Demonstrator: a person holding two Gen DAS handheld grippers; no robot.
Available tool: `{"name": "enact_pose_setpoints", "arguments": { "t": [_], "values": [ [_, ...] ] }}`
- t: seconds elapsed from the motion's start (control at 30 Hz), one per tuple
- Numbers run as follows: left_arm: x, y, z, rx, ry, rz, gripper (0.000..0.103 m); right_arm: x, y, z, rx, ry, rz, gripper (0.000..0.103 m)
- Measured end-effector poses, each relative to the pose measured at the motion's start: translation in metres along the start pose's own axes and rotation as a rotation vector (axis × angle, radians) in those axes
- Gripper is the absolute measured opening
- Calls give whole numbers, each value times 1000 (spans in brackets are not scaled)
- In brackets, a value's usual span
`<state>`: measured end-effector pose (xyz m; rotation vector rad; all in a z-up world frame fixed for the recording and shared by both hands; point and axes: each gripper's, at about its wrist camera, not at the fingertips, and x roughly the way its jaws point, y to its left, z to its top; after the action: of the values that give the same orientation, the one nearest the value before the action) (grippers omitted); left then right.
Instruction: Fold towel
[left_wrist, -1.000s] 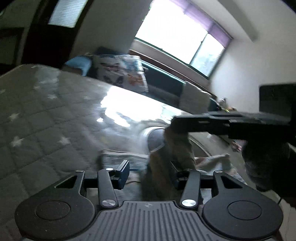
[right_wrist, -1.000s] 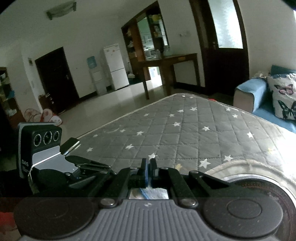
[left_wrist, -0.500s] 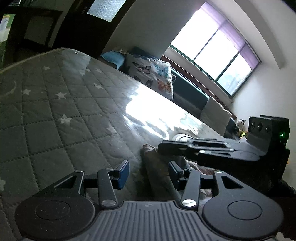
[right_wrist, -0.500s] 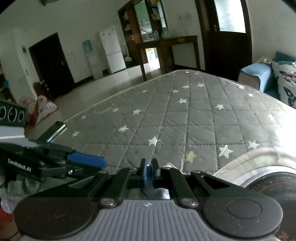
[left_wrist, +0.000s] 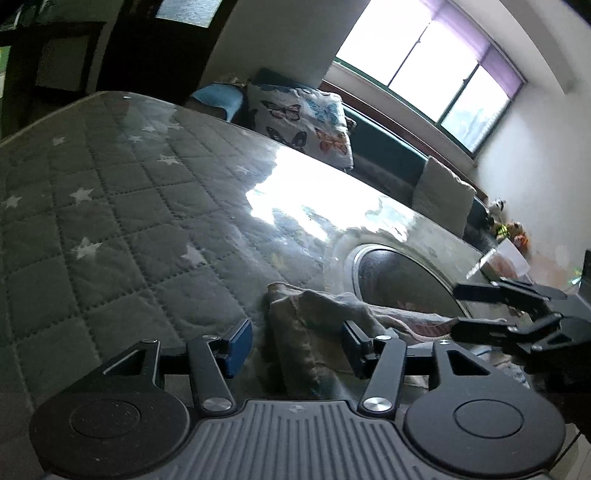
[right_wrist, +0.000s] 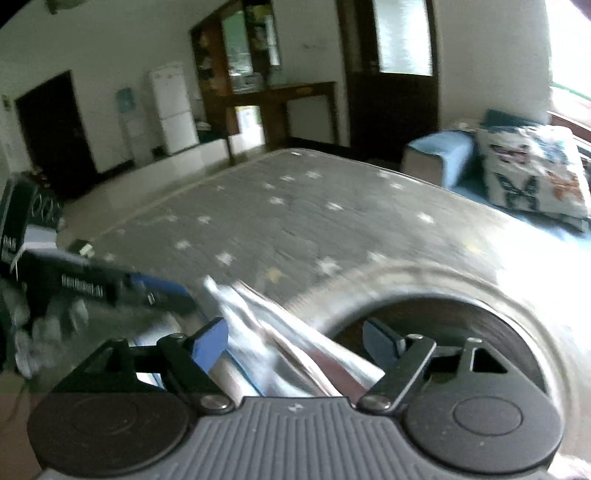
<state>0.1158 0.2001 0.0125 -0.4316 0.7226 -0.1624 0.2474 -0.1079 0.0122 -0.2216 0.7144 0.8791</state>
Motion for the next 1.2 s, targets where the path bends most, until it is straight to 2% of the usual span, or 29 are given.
{"name": "enact_pose_setpoints", "arguments": {
  "t": [0.03,0.1,0.13,0.23,0.3,0.37,0.47,0.5,0.57,0.7,0.8,0.93,1.07,1.13,1.17,1.2],
  "values": [
    [0,-3,-1,10,3,-3,40,-6,-5,-7,10,6,-24,82],
    [1,-7,-1,26,5,0,30,-17,-20,-20,48,20,-67,82],
    [2,-8,-1,40,2,2,20,-22,-29,-27,69,25,-88,82],
    [-2,-16,0,69,-17,9,10,-32,-52,-41,119,39,-145,82],
    [-9,-25,1,96,-38,6,10,-35,-64,-48,137,37,-171,81],
    [-16,-34,8,124,-76,-31,9,-37,-73,-55,148,31,-204,81],
    [-31,-43,17,132,-185,-164,9,-41,-85,-61,187,20,-230,81],
    [-33,-46,20,149,-219,-181,9,-42,-88,-63,201,16,-243,81],
    [-23,-48,23,176,-220,-137,9,-44,-94,-67,233,10,-257,79],
    [17,-24,19,86,-75,-22,9,-46,-102,-73,249,13,-276,68],
    [28,-15,14,56,-28,3,12,-48,-99,-72,220,2,-284,63],
    [29,-19,15,85,-27,16,13,-42,-93,-65,169,2,-255,54],
    [29,-19,12,97,-32,17,12,-28,-85,-61,131,25,-232,37],
    [26,-20,12,105,-37,24,11,-23,-84,-61,117,34,-227,23],
    [24,-19,12,106,-43,23,10,-21,-82,-61,107,34,-242,12],
    [21,-20,11,107,-52,25,10,-22,-80,-61,98,26,-258,10]
  ]
}}
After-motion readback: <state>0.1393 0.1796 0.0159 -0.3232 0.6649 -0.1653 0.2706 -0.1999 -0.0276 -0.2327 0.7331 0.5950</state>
